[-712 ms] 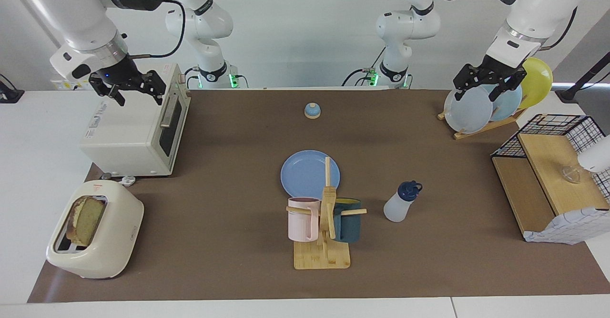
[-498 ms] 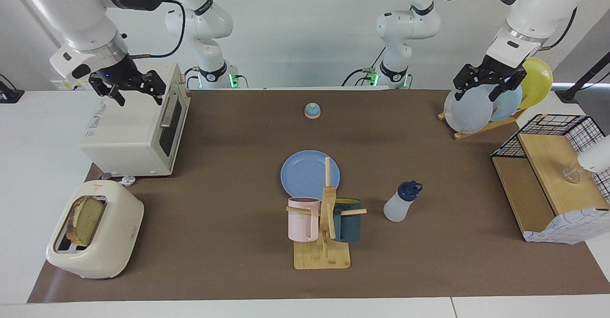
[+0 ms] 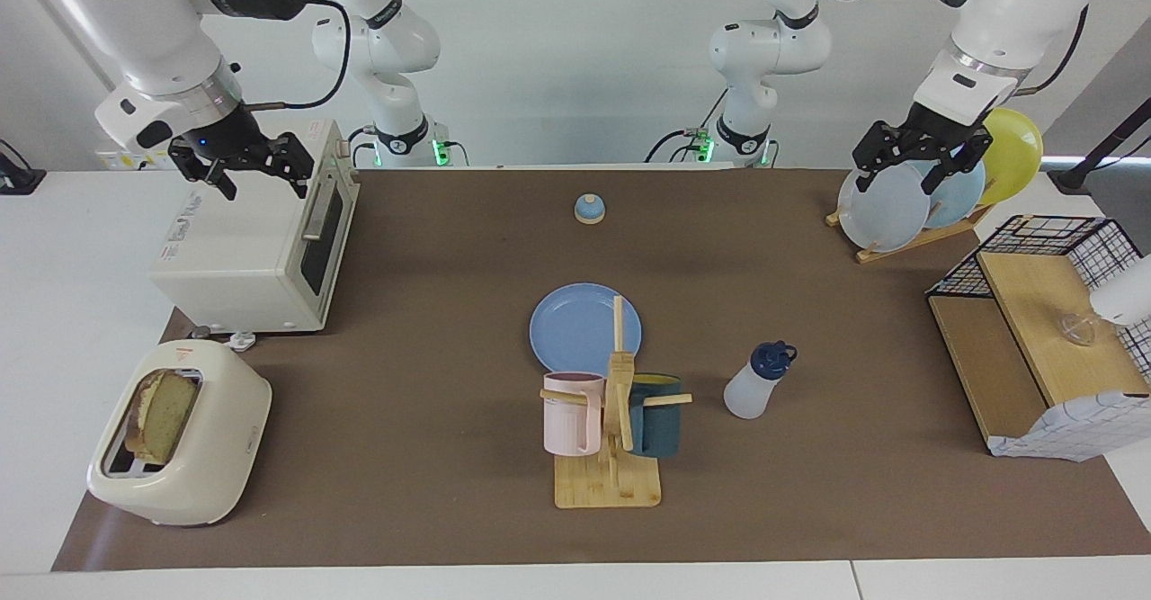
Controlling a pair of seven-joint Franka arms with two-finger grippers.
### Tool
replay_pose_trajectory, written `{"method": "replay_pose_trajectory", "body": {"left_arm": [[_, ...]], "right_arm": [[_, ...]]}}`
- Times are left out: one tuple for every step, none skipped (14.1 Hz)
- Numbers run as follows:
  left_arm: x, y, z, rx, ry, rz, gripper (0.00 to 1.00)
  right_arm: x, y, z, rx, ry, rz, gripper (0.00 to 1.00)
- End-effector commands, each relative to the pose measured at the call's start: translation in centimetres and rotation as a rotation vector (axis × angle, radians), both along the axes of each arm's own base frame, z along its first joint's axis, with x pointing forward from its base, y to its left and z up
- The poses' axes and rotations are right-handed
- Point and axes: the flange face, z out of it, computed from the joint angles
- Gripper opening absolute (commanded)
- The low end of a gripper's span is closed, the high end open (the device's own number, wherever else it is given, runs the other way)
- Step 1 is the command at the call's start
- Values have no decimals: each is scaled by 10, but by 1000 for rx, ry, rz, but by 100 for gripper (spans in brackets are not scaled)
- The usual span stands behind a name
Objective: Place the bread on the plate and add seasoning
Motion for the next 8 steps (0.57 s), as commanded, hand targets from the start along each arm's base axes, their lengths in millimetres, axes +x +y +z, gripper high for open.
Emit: {"method": "replay_pose_trajectory", "body": {"left_arm": [[-4,-7,-8,-1,13,1,100],[-12,-8,-13,-2,20,2,100],[-14,-6,-19,-2,18,-2,100],[-10,-7,-21,-5,-21,-1,100],[-10,-8,-26,-10,-58,1,100],[-10,-13,-32,-15,-92,2,100],[-15,-21,-40,-20,-127,4,100],[-21,-26,-50,-26,-158,17,100]], "right_arm": [[-2,-2,6,20,-30,-8,100],[-2,-3,6,19,-36,0,100],[-2,-10,8,19,-45,-3,100],[4,-20,10,11,-98,-11,100],[13,-23,14,0,-178,-14,100],[20,-26,15,-10,-226,-16,100],[29,-27,19,-17,-291,-14,100],[34,-27,20,-21,-345,-13,100]]}}
